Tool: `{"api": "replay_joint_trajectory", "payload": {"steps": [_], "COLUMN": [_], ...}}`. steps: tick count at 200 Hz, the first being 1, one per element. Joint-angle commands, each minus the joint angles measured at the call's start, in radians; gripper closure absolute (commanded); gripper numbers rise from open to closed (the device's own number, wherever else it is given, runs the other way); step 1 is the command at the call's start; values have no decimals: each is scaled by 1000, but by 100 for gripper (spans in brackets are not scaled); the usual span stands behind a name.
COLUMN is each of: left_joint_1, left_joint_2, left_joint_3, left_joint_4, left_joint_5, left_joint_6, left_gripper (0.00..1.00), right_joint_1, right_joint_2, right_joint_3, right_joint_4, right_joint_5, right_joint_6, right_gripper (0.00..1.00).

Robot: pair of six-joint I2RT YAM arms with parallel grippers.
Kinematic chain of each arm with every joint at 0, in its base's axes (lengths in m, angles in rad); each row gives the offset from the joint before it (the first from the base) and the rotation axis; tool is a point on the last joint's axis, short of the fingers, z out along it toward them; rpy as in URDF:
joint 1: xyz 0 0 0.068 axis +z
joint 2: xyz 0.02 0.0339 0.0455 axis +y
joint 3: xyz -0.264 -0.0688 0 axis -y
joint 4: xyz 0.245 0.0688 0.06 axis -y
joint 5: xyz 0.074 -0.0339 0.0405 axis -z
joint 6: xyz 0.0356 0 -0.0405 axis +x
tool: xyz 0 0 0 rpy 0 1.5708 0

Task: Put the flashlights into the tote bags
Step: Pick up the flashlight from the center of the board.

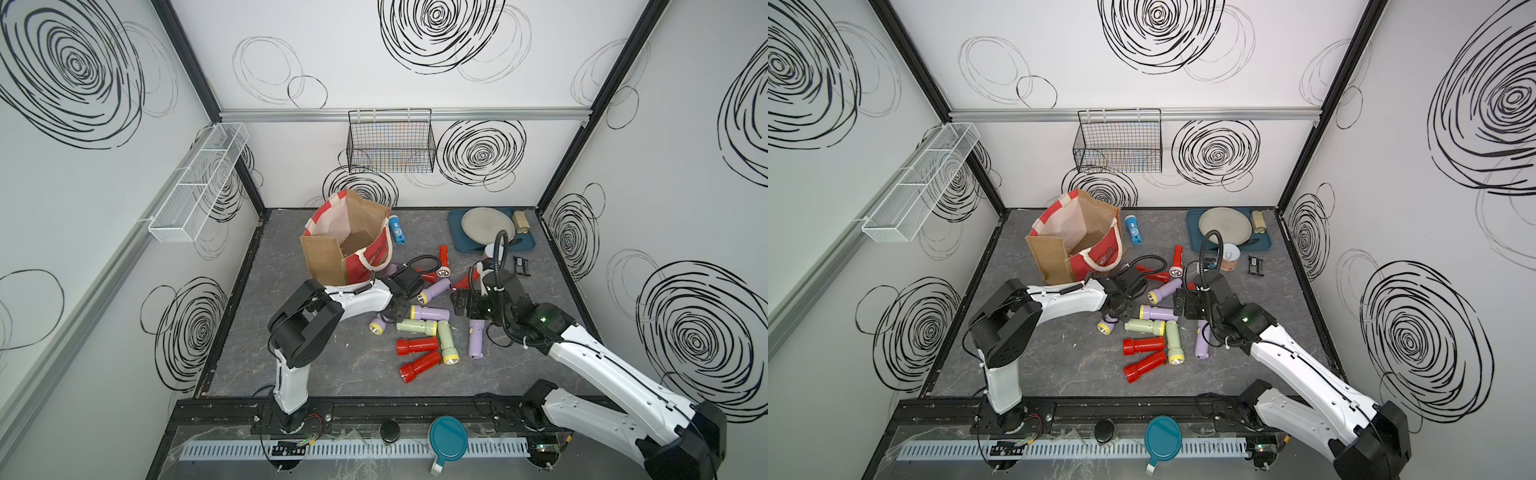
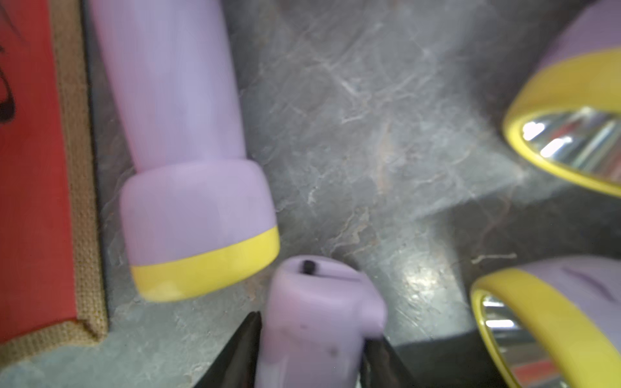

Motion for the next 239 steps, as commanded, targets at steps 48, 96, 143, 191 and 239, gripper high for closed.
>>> {"api": "replay_joint_trajectory", "payload": {"steps": [48, 96, 143, 191, 239], "left_joint_1": [-33, -64, -80, 1, 203], "left_joint_2": [-14, -161, -312, -368, -239], "left_joint_3": [9, 61, 149, 431, 736], "left_joint_4": [-22, -72, -153, -228, -272], "left_joint_5": [-50, -32, -11, 18, 23], "left_joint_6": [17, 10, -1, 33, 127], "left_gripper": [78, 98, 100, 100, 100], "right_joint_1": [5, 5, 5, 5, 8], "right_joint_2": [-45, -58, -61, -18, 38], "right_joint_3": [43, 61, 96, 178, 230], "right_joint_4": [-10, 24, 43, 38, 57], "right_joint_5": [52, 47, 33, 22, 6], "right_joint_6": [-27, -46, -60, -103, -122], "right_gripper": [0, 0, 0, 0, 0]}}
